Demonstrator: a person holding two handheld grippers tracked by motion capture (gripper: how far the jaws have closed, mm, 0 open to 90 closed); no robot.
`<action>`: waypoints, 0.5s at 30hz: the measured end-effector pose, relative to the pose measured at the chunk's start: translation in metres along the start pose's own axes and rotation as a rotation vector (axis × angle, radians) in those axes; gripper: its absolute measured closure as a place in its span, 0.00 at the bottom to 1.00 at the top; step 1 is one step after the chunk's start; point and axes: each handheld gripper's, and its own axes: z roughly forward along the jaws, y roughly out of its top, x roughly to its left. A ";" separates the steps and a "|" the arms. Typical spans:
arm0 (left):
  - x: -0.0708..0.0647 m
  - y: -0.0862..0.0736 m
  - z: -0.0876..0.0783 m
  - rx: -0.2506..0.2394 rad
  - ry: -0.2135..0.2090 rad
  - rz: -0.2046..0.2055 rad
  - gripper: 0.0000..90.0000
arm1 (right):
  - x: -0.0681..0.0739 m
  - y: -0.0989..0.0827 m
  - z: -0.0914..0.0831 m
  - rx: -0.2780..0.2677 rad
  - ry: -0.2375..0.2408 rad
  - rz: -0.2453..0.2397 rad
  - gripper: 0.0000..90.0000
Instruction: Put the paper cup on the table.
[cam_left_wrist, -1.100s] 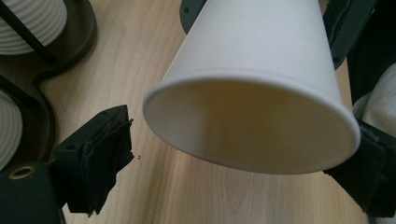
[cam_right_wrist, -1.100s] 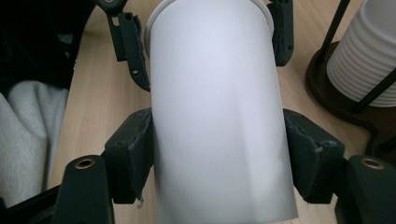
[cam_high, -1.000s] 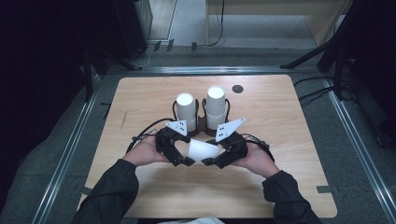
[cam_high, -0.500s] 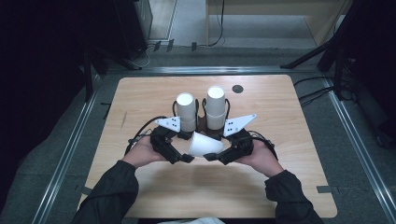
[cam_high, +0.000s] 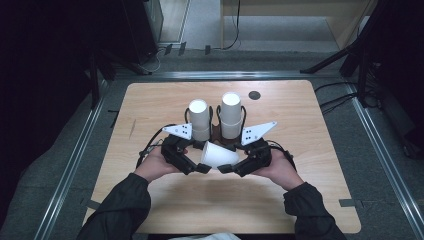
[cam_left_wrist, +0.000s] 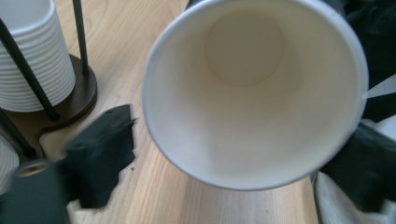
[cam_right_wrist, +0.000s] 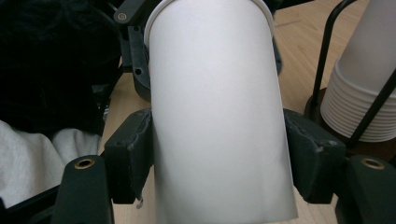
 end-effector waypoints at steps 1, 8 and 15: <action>0.000 0.000 0.000 -0.002 -0.009 -0.002 0.19 | 0.000 0.000 0.000 -0.005 0.004 0.002 0.35; 0.000 0.001 0.000 -0.008 -0.008 -0.007 0.24 | 0.000 -0.001 0.002 0.006 0.007 0.009 0.36; -0.001 0.002 0.000 0.011 -0.003 0.000 0.26 | 0.000 -0.001 0.003 0.014 0.003 0.006 0.36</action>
